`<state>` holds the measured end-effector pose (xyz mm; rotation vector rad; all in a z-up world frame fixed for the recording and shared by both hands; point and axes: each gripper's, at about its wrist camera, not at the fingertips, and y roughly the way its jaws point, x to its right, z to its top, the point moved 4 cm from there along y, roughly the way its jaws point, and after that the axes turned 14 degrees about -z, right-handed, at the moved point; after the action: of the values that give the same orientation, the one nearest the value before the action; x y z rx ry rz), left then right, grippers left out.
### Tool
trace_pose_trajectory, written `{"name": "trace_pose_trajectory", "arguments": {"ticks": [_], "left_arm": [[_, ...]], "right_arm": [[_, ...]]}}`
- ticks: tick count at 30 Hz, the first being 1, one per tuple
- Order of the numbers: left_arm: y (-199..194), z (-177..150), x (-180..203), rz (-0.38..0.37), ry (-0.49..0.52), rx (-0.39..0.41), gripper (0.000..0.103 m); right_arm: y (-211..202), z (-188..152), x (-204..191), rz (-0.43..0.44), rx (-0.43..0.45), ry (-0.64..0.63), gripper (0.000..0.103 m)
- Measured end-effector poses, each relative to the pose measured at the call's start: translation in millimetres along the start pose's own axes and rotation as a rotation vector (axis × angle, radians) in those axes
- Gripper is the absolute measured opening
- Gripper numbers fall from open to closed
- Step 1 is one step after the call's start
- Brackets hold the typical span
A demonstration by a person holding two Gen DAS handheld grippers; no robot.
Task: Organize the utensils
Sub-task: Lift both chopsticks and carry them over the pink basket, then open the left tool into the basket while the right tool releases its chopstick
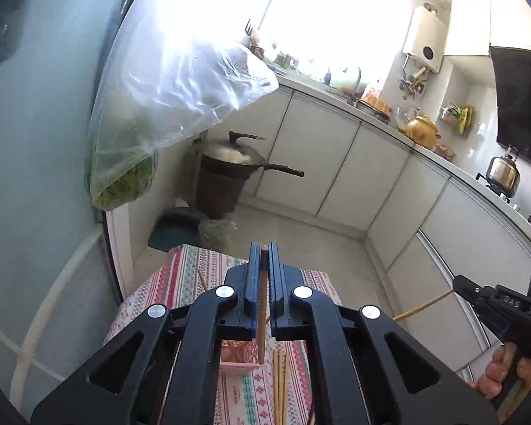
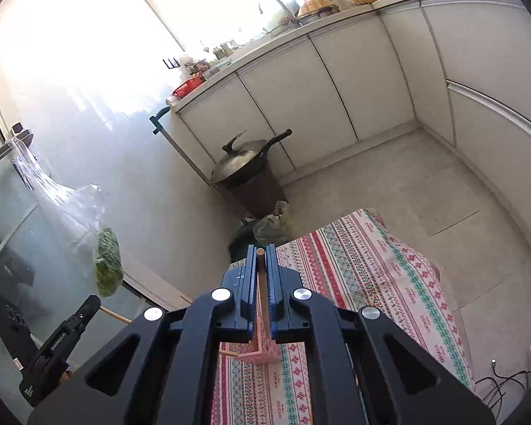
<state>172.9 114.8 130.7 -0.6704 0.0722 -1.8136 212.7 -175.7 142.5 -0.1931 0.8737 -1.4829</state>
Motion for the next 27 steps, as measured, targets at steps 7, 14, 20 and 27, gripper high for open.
{"name": "trace_pose_trajectory", "arguments": {"ticks": [7, 14, 20, 27], "left_arm": [[50, -24, -41, 0.027, -0.050, -0.078, 0.014], [15, -17, -66, 0.101, -0.094, 0.014, 0.034], [1, -15, -67, 0.120, -0.085, 0.022, 0.035], [21, -29, -64, 0.125, -0.077, -0.047, 0.039]], "right_arm": [[33, -8, -26, 0.035, -0.058, -0.008, 0.005], [50, -21, -51, 0.052, -0.083, -0.041, 0.005], [66, -32, -68, 0.045, -0.109, -0.057, 0.005], [124, -69, -76, 0.055, -0.220, -0.031, 0.015]]}}
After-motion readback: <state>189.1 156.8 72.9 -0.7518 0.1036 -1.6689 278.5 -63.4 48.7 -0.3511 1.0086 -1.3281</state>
